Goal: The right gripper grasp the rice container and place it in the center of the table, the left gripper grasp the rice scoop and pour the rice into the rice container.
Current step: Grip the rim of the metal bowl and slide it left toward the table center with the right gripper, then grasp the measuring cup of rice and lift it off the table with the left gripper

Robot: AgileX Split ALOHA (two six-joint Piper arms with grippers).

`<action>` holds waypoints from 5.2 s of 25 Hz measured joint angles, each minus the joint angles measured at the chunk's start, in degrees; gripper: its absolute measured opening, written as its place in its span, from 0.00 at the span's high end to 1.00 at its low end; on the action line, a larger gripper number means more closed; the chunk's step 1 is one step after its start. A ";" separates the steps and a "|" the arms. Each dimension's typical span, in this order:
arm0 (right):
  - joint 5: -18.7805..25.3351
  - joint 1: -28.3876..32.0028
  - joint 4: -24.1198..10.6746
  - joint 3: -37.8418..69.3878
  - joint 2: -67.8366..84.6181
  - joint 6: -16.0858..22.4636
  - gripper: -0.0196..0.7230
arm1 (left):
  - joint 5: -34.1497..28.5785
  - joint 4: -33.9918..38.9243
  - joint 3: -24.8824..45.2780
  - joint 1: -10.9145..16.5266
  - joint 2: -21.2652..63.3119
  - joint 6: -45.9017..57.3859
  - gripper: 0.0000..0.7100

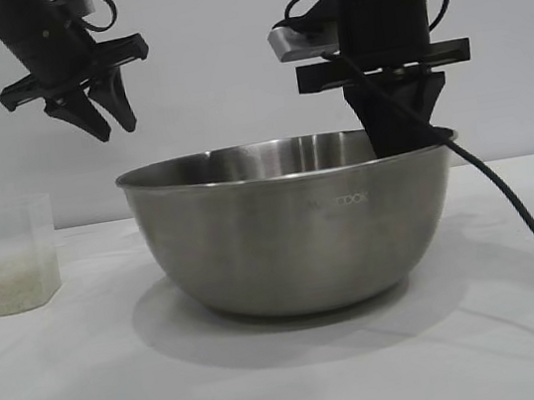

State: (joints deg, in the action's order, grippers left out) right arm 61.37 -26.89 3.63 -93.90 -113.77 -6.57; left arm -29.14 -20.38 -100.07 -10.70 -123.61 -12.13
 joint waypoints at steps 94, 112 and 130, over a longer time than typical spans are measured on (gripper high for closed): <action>4.11 -8.25 -10.59 65.85 109.69 13.43 0.53 | 65.53 4.49 73.85 -5.26 39.69 -2.55 0.71; 4.11 -8.25 -10.59 65.85 109.69 13.43 0.53 | 93.10 9.14 83.81 -5.33 24.36 1.64 0.71; 4.11 -8.25 -10.59 65.85 109.69 13.43 0.53 | 94.33 5.84 85.68 -5.33 15.53 5.97 0.71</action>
State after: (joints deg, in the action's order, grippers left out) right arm 65.48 -35.13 -6.96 -28.05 -4.08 6.85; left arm 65.19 -14.54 -14.39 -16.03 -108.09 -6.16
